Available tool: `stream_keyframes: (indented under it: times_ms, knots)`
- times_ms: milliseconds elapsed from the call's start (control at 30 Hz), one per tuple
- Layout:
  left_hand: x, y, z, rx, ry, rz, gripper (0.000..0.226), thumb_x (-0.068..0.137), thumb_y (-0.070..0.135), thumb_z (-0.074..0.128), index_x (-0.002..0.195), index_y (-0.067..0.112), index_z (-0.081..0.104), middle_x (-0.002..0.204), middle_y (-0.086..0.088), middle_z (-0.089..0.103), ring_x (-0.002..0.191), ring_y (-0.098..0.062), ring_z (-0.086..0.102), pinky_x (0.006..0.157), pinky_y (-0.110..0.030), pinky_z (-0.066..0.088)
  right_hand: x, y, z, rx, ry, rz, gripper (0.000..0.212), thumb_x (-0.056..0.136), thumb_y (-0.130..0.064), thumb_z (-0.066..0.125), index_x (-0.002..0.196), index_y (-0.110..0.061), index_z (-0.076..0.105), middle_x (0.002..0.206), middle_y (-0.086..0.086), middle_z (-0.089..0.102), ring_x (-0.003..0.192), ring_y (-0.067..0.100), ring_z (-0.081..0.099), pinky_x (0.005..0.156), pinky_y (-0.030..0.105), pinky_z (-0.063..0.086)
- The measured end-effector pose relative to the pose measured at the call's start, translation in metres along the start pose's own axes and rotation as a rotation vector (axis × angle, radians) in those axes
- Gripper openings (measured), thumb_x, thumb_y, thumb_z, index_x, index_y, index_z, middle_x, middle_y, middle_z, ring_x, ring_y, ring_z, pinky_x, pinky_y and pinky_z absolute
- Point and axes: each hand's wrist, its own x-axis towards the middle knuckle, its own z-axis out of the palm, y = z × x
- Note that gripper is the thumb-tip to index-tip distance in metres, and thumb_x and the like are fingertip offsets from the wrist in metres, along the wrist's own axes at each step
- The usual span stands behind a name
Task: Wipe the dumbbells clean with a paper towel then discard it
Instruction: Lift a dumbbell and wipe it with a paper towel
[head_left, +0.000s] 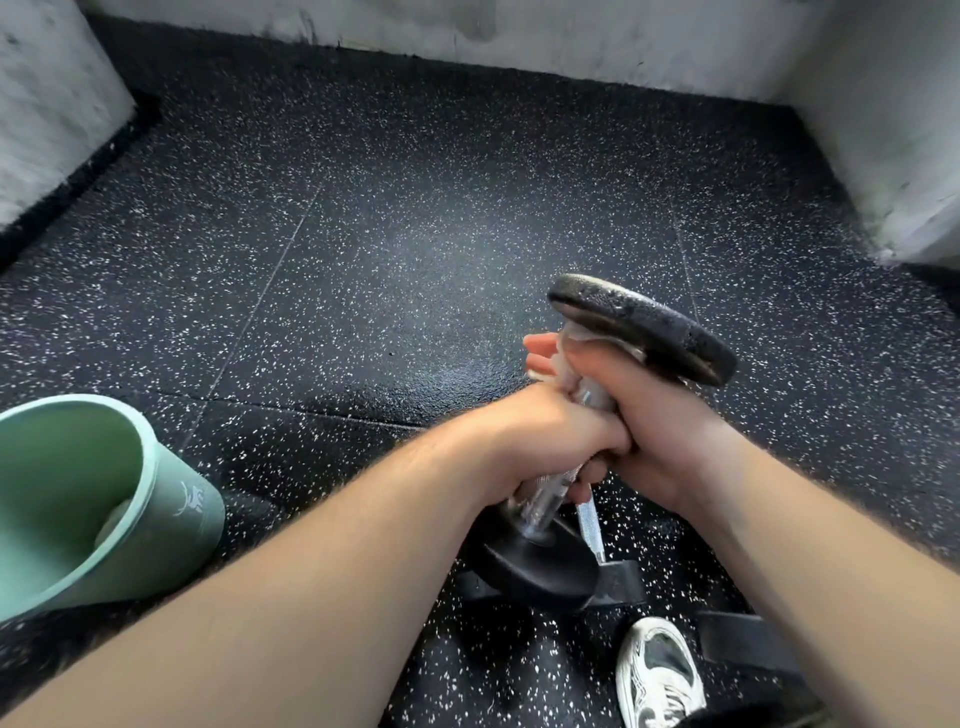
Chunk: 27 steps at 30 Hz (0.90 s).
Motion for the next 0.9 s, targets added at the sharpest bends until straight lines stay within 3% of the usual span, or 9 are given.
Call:
stream_keyframes:
  times_ms: [133, 267, 333, 433, 533, 600, 767, 833, 900]
  knots:
    - [0.005, -0.001, -0.001, 0.086, 0.065, 0.009, 0.010, 0.073, 0.007, 0.063, 0.076, 0.012, 0.055, 0.061, -0.007, 0.055, 0.054, -0.019, 0.052, 0.057, -0.028, 0.047, 0.009, 0.005, 0.005, 0.078, 0.225, 0.036, 0.044, 0.071, -0.048, 0.074, 0.087, -0.007, 0.073, 0.093, 0.020, 0.073, 0.076, 0.028, 0.063, 0.072, 0.046, 0.049]
    - [0.008, -0.005, 0.002, 0.206, 0.104, -0.031, 0.073, 0.052, 0.022, 0.061, 0.123, 0.021, 0.043, 0.079, -0.009, 0.062, 0.072, -0.025, 0.060, 0.065, -0.040, 0.052, 0.021, 0.011, 0.005, 0.124, 0.395, 0.000, 0.035, 0.066, -0.053, 0.078, 0.075, -0.020, 0.070, 0.075, -0.006, 0.071, 0.064, 0.012, 0.066, 0.069, 0.035, 0.052]
    - [0.009, -0.007, 0.003, 0.222, 0.125, -0.046, 0.084, 0.055, 0.024, 0.063, 0.135, 0.023, 0.037, 0.084, -0.008, 0.063, 0.078, -0.030, 0.065, 0.066, -0.041, 0.054, 0.021, 0.013, 0.007, 0.140, 0.428, -0.036, 0.026, 0.079, -0.043, 0.077, 0.076, -0.019, 0.069, 0.075, -0.008, 0.072, 0.066, 0.010, 0.068, 0.067, 0.033, 0.052]
    - [0.012, -0.008, 0.002, 0.287, 0.195, -0.040, 0.061, 0.066, 0.018, 0.068, 0.123, 0.013, 0.048, 0.083, -0.004, 0.064, 0.084, -0.028, 0.069, 0.066, -0.035, 0.057, 0.020, 0.012, 0.010, 0.142, 0.492, -0.031, 0.027, 0.082, -0.040, 0.077, 0.073, -0.016, 0.070, 0.074, -0.005, 0.074, 0.068, 0.013, 0.069, 0.071, 0.031, 0.056]
    - [0.011, -0.006, 0.003, 0.233, 0.239, -0.005, 0.055, 0.071, 0.011, 0.071, 0.121, 0.020, 0.049, 0.072, 0.002, 0.063, 0.065, -0.018, 0.062, 0.055, -0.023, 0.046, 0.019, 0.007, 0.012, 0.094, 0.441, -0.029, 0.035, 0.060, -0.052, 0.079, 0.061, -0.018, 0.072, 0.074, 0.007, 0.068, 0.071, 0.021, 0.063, 0.081, 0.046, 0.057]
    - [0.011, -0.005, 0.003, 0.177, 0.250, 0.004, 0.047, 0.071, 0.007, 0.070, 0.112, 0.020, 0.051, 0.065, 0.000, 0.064, 0.052, -0.016, 0.059, 0.051, -0.023, 0.047, 0.016, 0.003, 0.012, 0.083, 0.377, -0.012, 0.032, 0.062, -0.050, 0.078, 0.069, -0.019, 0.075, 0.078, 0.013, 0.066, 0.068, 0.025, 0.063, 0.071, 0.054, 0.058]
    - [0.009, -0.001, 0.002, 0.050, 0.201, 0.019, 0.011, 0.076, -0.009, 0.061, 0.078, 0.002, 0.059, 0.041, 0.003, 0.050, 0.034, -0.011, 0.045, 0.038, -0.017, 0.038, 0.009, 0.000, 0.004, 0.089, 0.137, 0.034, 0.053, 0.073, -0.035, 0.079, 0.115, -0.003, 0.070, 0.089, 0.020, 0.058, 0.048, 0.024, 0.049, 0.038, 0.024, 0.039]
    - [0.006, 0.000, 0.001, 0.035, 0.202, 0.015, 0.017, 0.078, -0.010, 0.060, 0.069, 0.004, 0.060, 0.043, 0.000, 0.049, 0.035, -0.011, 0.045, 0.035, -0.015, 0.035, 0.005, 0.001, 0.003, 0.077, 0.051, 0.021, 0.042, 0.079, -0.029, 0.073, 0.115, -0.008, 0.071, 0.083, 0.018, 0.058, 0.041, 0.019, 0.047, 0.034, 0.021, 0.035]
    - [0.006, -0.001, 0.001, 0.035, 0.196, 0.019, 0.013, 0.078, -0.008, 0.061, 0.084, 0.001, 0.066, 0.051, -0.005, 0.052, 0.040, -0.013, 0.048, 0.037, -0.015, 0.036, 0.006, 0.003, 0.002, 0.068, 0.006, 0.012, 0.025, 0.090, -0.018, 0.063, 0.113, -0.013, 0.070, 0.073, 0.010, 0.058, 0.041, 0.015, 0.047, 0.035, 0.019, 0.034]
